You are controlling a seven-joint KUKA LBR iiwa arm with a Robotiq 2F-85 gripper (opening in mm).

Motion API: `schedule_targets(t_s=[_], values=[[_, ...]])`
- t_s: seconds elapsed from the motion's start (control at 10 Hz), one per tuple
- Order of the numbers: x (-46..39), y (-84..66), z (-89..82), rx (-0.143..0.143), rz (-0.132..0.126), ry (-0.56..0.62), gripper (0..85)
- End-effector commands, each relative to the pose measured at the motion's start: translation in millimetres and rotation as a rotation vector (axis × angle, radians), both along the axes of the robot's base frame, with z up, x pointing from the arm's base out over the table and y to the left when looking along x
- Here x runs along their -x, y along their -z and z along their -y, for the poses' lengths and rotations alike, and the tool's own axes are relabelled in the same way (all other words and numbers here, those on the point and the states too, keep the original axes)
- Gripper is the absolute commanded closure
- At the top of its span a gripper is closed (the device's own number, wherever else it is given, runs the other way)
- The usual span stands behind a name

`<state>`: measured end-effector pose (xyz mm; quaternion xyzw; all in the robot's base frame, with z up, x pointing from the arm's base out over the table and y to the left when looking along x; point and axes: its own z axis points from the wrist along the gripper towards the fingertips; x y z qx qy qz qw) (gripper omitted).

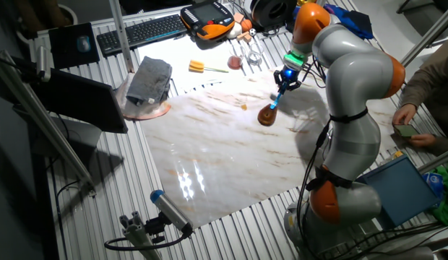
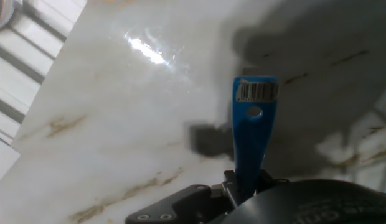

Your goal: Scrub the table with a brush

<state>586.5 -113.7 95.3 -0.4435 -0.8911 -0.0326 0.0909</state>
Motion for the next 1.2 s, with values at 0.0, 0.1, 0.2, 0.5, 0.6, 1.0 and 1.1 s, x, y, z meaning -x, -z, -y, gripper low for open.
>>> schedule_targets(t_s=[0.0,0.1,0.2,0.5,0.6,1.0,1.1], values=[[0.5,0.7,-1.3,0.001,0.003,-0.012,85.0],[1.1,0.1,-1.5,0.002,0.01,-0.018,85.0],[3.4,-4.2,-2.1,-0.001,0.013,-0.027,85.0],[17.7,-2.4,-22.7,0.063,0.047,-0.021,85.0],[22.3,0.8,-29.3,0.076,0.051,-0.011,85.0],[23.4,0.9,-30.3,0.042,0.043,-0.091,85.0],[23.4,0.9,-30.3,0.041,0.048,-0.123,85.0]])
